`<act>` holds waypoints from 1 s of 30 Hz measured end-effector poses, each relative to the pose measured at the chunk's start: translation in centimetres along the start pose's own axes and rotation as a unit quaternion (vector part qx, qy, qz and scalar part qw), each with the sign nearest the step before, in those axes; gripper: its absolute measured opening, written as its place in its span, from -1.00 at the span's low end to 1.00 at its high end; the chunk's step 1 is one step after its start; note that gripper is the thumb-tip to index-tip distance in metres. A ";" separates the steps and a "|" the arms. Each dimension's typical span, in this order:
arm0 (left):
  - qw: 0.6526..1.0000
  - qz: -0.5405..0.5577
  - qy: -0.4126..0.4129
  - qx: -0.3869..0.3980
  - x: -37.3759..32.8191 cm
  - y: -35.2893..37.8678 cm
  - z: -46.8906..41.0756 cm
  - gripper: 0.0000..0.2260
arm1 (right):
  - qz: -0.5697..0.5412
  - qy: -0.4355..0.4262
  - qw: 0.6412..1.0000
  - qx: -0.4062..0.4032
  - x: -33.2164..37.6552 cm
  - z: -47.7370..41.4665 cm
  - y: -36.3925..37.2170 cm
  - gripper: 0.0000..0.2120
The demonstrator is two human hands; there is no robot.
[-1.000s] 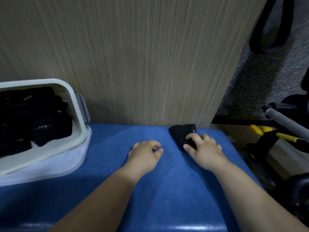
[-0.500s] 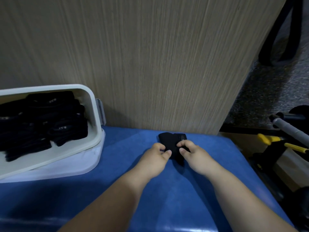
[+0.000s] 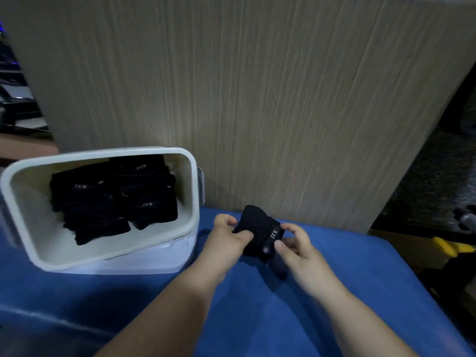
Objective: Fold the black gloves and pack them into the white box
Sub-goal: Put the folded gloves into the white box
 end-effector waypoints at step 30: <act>0.955 0.179 0.117 -0.204 -3.4 -24.9 1.4 -0.75 | -0.351 0.064 0.925 0.129 14.6 -4.7 20.6 -0.90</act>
Point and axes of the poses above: each hand's wrist, its own z-axis away from the middle knuckle, its own y-axis out of the palm, x = y × z, the point moved 9 cm from there along -z, towards the middle knuckle, and after that the axes turned 1 degree about -y, right-handed, at the moved point
